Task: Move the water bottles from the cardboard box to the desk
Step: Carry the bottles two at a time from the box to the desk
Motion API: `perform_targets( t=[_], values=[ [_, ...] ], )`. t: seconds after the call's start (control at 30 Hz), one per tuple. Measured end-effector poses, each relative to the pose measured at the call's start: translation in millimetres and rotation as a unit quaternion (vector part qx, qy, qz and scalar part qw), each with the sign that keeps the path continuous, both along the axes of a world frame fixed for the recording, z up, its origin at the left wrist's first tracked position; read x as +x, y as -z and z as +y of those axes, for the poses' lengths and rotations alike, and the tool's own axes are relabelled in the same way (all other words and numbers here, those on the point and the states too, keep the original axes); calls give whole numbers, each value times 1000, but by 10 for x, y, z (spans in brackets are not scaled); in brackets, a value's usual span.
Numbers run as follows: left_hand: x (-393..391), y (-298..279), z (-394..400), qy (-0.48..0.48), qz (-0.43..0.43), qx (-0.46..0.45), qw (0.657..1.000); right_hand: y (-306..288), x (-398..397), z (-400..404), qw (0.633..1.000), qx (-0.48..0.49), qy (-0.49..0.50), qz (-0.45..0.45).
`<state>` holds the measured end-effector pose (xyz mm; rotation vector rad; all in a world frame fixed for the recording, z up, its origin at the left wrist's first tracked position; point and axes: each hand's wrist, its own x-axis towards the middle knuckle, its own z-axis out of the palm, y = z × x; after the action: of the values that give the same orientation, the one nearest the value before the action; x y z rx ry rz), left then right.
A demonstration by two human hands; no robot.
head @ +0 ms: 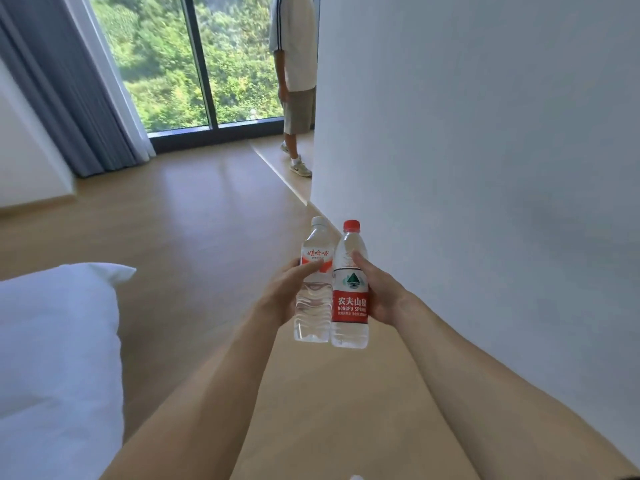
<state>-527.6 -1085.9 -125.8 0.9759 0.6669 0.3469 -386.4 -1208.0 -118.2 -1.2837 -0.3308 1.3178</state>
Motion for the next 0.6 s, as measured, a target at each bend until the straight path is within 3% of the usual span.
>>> perform_targets(
  t=[0.6],
  values=[
    [630, 63, 799, -188, 23, 7, 982, 117, 922, 1444, 979, -16, -203, 32]
  ],
)
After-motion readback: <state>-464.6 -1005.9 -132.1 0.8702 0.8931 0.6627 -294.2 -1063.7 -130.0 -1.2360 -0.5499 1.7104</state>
